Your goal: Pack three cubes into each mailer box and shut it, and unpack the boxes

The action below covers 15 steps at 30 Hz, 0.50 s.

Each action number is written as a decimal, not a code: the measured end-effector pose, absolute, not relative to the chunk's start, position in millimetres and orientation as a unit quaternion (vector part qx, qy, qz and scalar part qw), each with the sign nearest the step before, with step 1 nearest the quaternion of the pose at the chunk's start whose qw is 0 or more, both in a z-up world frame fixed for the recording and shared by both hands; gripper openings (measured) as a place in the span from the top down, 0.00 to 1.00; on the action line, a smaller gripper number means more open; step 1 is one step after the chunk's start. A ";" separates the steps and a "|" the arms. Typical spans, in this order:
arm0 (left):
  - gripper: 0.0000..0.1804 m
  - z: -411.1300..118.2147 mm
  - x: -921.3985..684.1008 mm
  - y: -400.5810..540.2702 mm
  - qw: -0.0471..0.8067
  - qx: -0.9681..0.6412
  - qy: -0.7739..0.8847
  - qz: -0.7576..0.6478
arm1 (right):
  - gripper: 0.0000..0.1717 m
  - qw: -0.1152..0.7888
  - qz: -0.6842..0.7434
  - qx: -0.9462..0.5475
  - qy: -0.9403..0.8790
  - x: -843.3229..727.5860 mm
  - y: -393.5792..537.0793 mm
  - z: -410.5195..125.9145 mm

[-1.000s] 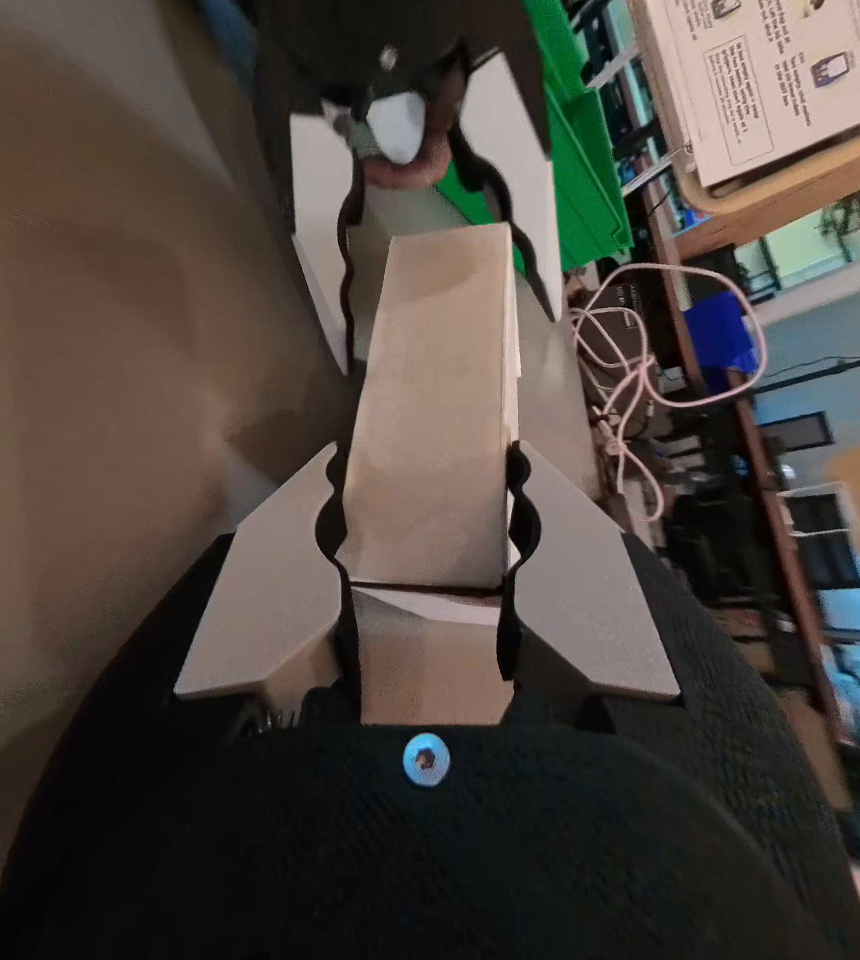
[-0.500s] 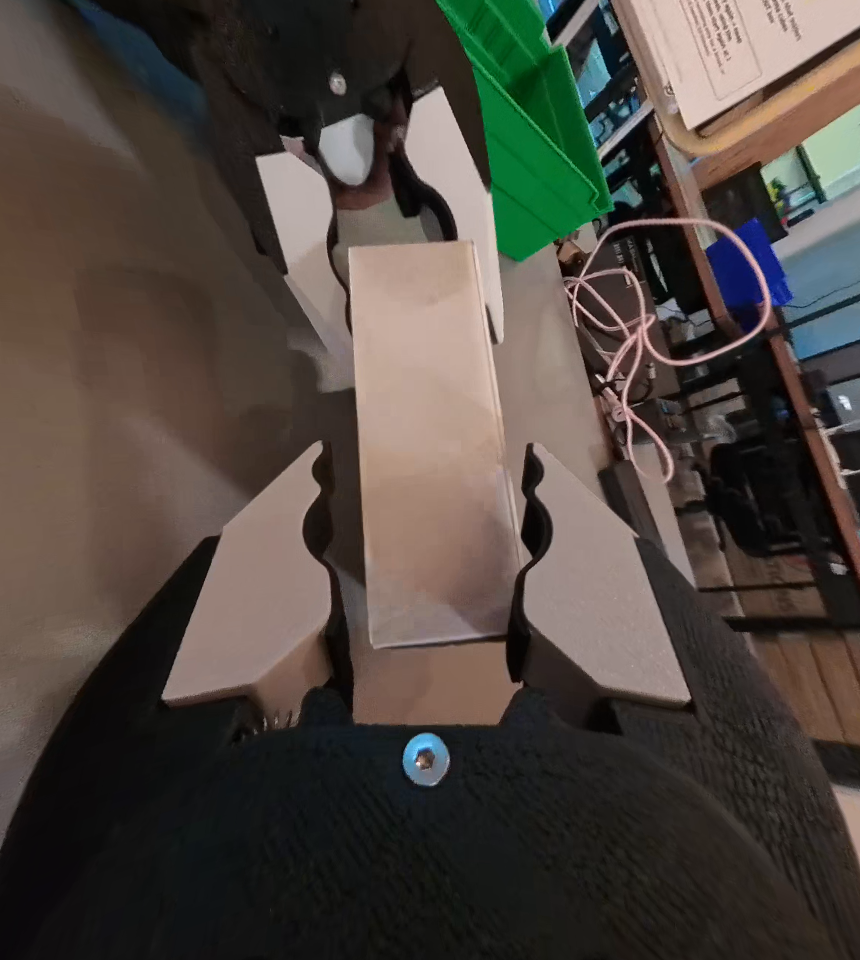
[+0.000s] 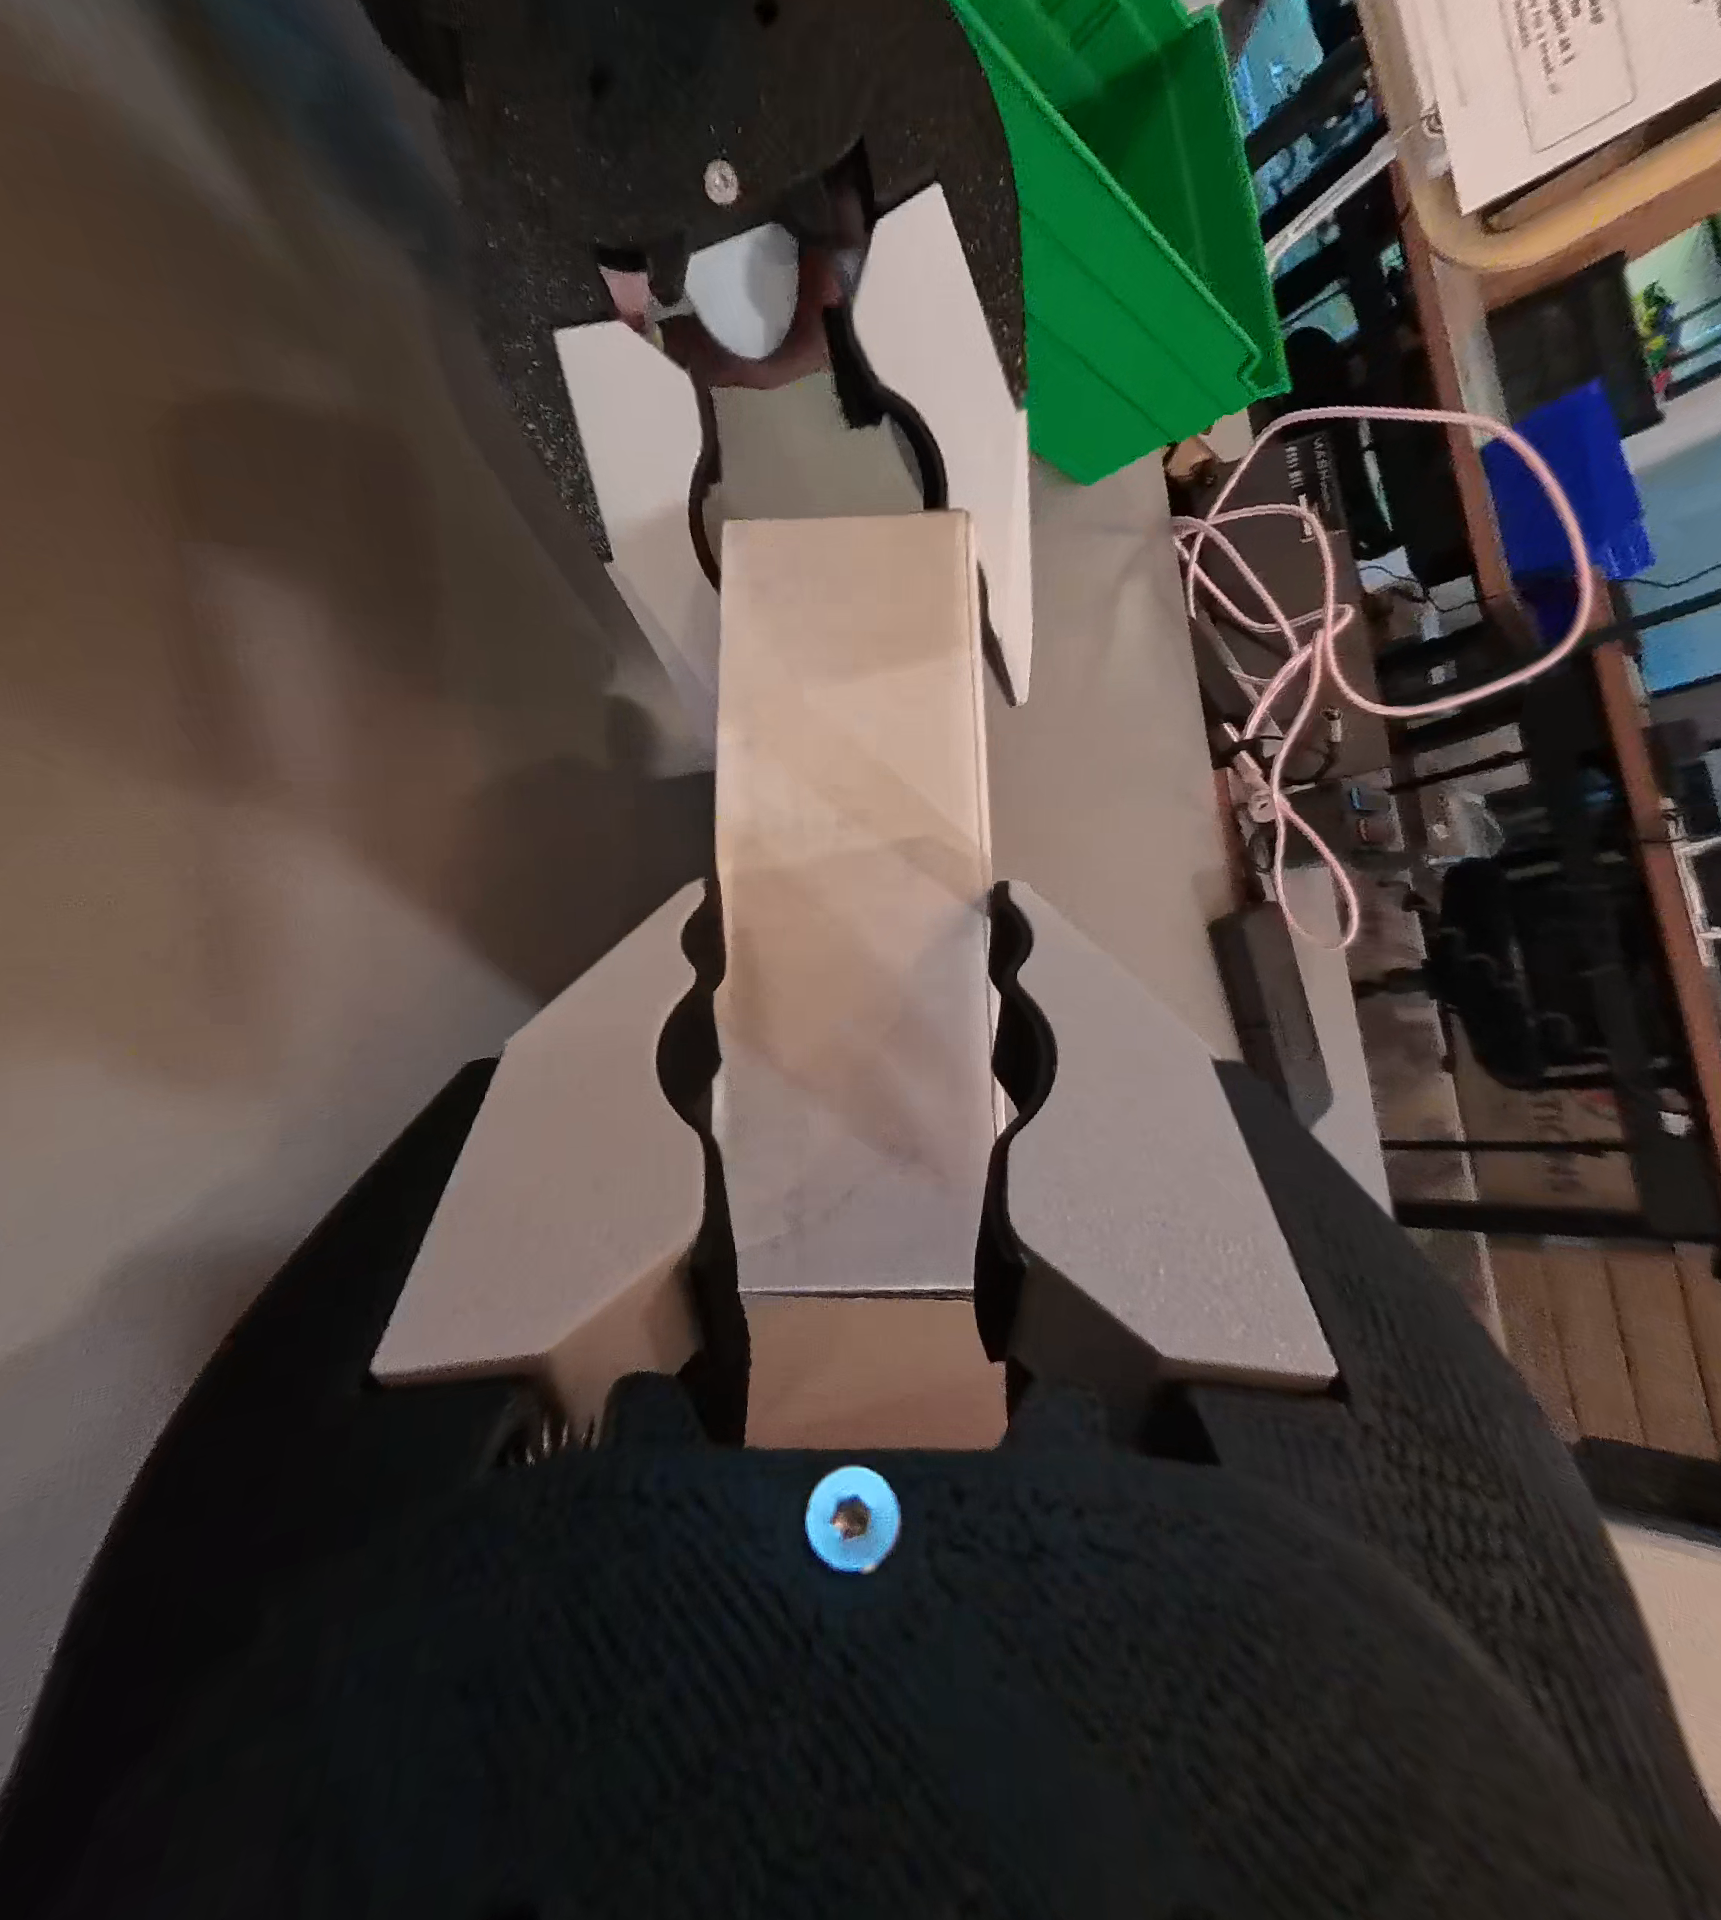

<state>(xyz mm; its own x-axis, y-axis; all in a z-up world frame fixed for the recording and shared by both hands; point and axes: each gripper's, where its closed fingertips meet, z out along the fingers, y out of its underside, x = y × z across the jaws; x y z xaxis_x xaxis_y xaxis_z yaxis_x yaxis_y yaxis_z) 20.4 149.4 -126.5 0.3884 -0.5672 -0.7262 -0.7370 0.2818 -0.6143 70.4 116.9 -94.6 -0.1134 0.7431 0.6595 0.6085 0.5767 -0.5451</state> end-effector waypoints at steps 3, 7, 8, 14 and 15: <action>0.62 -127.1 20.4 149.6 0.578 -0.603 0.545 0.071 | 0.71 0.490 0.058 -0.450 -0.745 70.8 118.2 -94.7; 0.63 -126.5 20.9 148.5 0.580 -0.595 0.550 0.081 | 0.71 0.474 0.078 -0.473 -0.738 71.9 116.3 -93.6; 0.63 -126.4 20.9 148.5 0.581 -0.594 0.550 0.081 | 0.72 0.473 0.090 -0.479 -0.734 71.8 116.0 -93.0; 0.63 -126.2 19.1 149.0 0.580 -0.589 0.556 0.090 | 0.71 0.457 0.156 -0.513 -0.710 70.0 113.6 -89.3; 0.63 -126.0 19.0 148.8 0.578 -0.589 0.557 0.093 | 0.71 0.455 0.161 -0.516 -0.707 70.2 113.5 -88.8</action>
<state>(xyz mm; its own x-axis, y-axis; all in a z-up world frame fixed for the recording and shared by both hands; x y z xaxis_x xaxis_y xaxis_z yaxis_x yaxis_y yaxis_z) 19.0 148.8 -126.0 0.3627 -0.5479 -0.7538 -0.7638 0.2886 -0.5773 70.2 113.5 -88.8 -0.0524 0.8772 0.4773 0.5838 0.4147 -0.6980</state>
